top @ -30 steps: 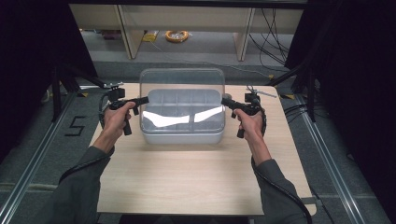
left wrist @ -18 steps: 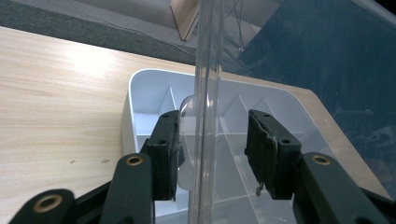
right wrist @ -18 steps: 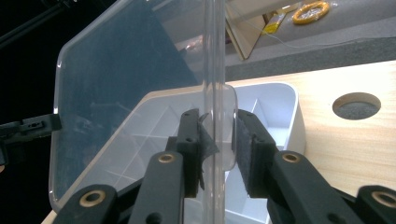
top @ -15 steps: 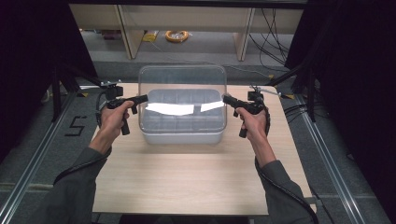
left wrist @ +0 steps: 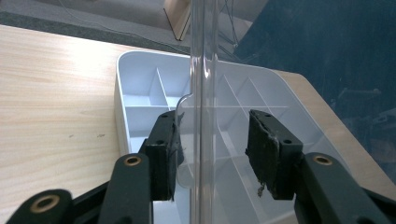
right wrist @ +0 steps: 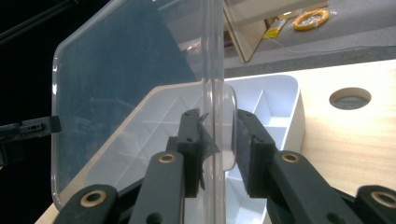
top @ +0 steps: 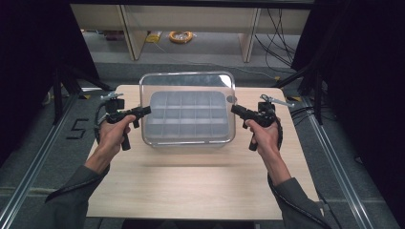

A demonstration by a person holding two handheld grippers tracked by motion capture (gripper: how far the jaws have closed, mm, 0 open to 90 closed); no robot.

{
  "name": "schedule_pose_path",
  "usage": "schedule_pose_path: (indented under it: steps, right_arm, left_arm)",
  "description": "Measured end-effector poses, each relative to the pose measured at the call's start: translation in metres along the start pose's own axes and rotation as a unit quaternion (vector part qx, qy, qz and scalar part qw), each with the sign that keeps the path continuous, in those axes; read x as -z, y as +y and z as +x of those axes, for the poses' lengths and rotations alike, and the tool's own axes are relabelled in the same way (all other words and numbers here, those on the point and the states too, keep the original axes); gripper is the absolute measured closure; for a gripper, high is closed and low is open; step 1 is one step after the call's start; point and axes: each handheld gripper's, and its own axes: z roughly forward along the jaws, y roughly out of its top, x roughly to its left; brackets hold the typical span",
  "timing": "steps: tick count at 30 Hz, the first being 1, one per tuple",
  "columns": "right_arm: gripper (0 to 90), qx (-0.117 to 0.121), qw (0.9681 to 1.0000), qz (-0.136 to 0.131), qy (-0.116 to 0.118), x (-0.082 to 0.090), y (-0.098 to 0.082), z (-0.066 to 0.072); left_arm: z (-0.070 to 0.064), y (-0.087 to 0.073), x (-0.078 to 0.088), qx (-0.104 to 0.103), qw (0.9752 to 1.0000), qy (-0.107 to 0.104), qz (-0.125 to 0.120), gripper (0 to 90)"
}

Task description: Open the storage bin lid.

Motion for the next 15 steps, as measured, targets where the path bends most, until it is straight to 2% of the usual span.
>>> schedule_pose_path:
  steps: [3, 5, 8, 9, 14, 15]
  right_arm:
    - [73.7, -0.001, 1.0, 0.001, 0.003, 0.004, -0.004, 0.006]
    - [73.7, 0.013, 0.9999, -0.002, 0.001, 0.008, -0.007, 0.009]
    - [73.8, -0.001, 1.0, 0.001, -0.001, 0.013, -0.013, 0.017]
    - [73.8, 0.015, 0.9999, -0.002, -0.002, 0.014, -0.014, 0.016]
    - [73.5, 0.017, 0.9998, 0.006, -0.008, 0.02, -0.026, 0.021]
    - [73.6, 0.01, 0.9999, 0.009, -0.008, 0.022, -0.032, 0.022]
  left_arm:
    - [0.0, -0.006, 0.007, -0.005, 1.0, -0.003, 0.001, 53.9]
    - [0.0, -0.01, 0.01, -0.005, 1.0, -0.003, 0.0, 53.8]
    - [0.001, -0.016, 0.015, -0.007, 1.0, -0.003, 0.005, 53.2]
    - [0.001, -0.019, 0.016, -0.008, 0.9999, -0.003, 0.008, 53.2]
    - [-0.001, -0.031, 0.021, -0.022, 0.9996, 0.004, 0.017, 53.1]
    - [-0.001, -0.033, 0.022, -0.025, 0.9995, 0.004, 0.02, 53.0]
